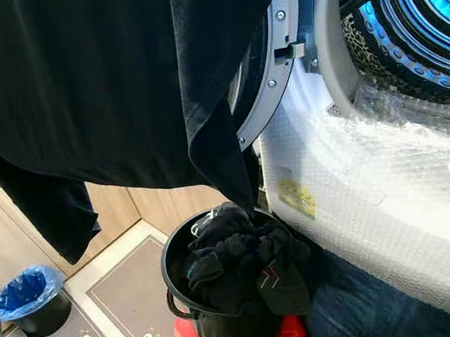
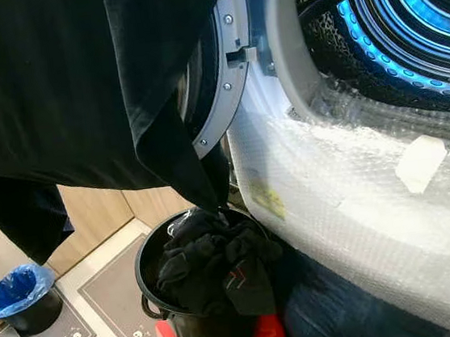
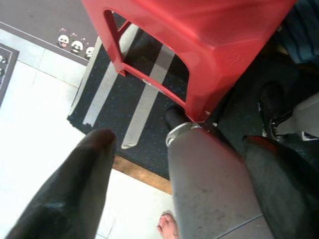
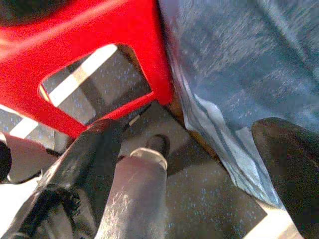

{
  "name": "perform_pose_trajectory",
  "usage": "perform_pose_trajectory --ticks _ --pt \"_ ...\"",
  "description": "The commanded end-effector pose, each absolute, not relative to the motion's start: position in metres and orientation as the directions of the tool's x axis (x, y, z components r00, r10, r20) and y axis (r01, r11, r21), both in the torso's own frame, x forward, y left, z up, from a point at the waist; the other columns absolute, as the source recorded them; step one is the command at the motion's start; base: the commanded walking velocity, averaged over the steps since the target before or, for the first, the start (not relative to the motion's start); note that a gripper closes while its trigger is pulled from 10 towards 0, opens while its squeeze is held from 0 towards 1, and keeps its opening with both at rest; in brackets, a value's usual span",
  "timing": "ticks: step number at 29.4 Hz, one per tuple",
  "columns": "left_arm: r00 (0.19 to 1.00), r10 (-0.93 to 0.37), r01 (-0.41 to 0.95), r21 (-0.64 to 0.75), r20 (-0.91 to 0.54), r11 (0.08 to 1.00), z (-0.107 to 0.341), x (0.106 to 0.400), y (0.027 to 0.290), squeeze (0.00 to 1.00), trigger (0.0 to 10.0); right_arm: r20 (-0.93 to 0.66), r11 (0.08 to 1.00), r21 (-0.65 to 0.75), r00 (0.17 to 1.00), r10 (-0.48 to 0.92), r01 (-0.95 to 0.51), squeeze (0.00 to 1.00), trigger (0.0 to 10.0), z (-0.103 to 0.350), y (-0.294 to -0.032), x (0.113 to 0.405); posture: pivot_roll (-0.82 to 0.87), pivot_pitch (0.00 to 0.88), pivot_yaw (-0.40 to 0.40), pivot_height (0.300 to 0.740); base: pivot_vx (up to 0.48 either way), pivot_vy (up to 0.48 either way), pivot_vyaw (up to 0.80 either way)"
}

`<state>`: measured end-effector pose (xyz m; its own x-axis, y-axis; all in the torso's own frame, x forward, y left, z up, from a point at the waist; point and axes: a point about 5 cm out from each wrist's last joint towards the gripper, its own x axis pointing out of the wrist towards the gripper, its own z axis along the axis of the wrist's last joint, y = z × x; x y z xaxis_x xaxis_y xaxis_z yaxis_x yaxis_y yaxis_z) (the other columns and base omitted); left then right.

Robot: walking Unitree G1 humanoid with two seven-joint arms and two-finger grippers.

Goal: Clothes washing

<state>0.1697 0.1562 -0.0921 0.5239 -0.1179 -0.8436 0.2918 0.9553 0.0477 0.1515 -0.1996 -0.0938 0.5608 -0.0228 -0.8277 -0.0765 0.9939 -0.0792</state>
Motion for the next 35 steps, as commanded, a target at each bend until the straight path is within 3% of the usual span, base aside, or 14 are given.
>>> perform_pose_trajectory --ticks 1,7,11,14,21,23,28,29,35 --pt "0.512 -0.095 0.299 0.073 -0.854 0.951 -0.093 0.167 0.162 0.00 10.0 -0.806 0.995 -0.060 0.591 -0.003 -0.076 0.00 10.0 -0.091 -0.198 0.157 -0.12 0.000 0.078 0.740 0.000 0.000 0.00" --pt "0.506 -0.087 0.361 0.118 -0.858 0.925 -0.094 0.165 0.164 0.00 10.0 -0.775 0.978 0.022 0.614 0.147 -0.207 0.00 10.0 -0.088 -0.197 0.157 -0.12 0.000 0.085 0.740 0.000 0.000 0.00" --pt "0.491 -0.087 0.372 0.119 -0.867 0.921 -0.095 0.163 0.164 0.00 10.0 -0.761 0.932 0.128 0.568 0.312 -0.340 0.00 10.0 -0.087 -0.193 0.150 -0.14 0.000 0.096 0.740 0.000 0.000 0.00" --pt "0.490 -0.092 0.381 0.118 -0.867 0.917 -0.095 0.163 0.164 0.00 10.0 -0.753 0.915 0.161 0.554 0.356 -0.369 0.00 10.0 -0.086 -0.192 0.149 -0.14 0.000 0.096 0.740 0.000 0.000 0.00" --pt "0.484 -0.101 0.409 0.122 -0.869 0.904 -0.095 0.162 0.162 0.00 10.0 -0.641 0.708 0.356 0.392 0.660 -0.610 0.00 10.0 -0.072 -0.191 0.146 -0.15 0.000 0.085 0.740 0.000 0.000 0.00" --pt "0.481 -0.105 0.435 0.133 -0.871 0.891 -0.096 0.162 0.161 0.00 10.0 -0.572 0.607 0.421 0.322 0.754 -0.674 0.00 10.0 -0.063 -0.190 0.147 -0.15 0.000 0.084 0.740 0.000 0.000 0.00" --pt "0.474 -0.115 0.459 0.134 -0.873 0.878 -0.097 0.159 0.158 0.00 10.0 -0.452 0.417 0.465 0.196 0.870 -0.781 0.00 10.0 -0.040 -0.182 0.150 -0.16 0.000 0.084 0.740 0.000 0.000 0.00" --pt "0.471 -0.119 0.469 0.134 -0.874 0.873 -0.097 0.158 0.157 0.00 10.0 -0.393 0.345 0.484 0.152 0.907 -0.804 0.00 10.0 -0.025 -0.177 0.151 -0.16 0.000 0.083 0.740 0.000 0.000 0.00" --pt "0.468 -0.118 0.471 0.134 -0.876 0.872 -0.098 0.156 0.157 0.00 10.0 -0.206 0.190 0.494 0.098 0.974 -0.848 0.00 10.0 0.023 -0.170 0.162 -0.16 0.000 0.081 0.740 0.000 0.000 0.00"
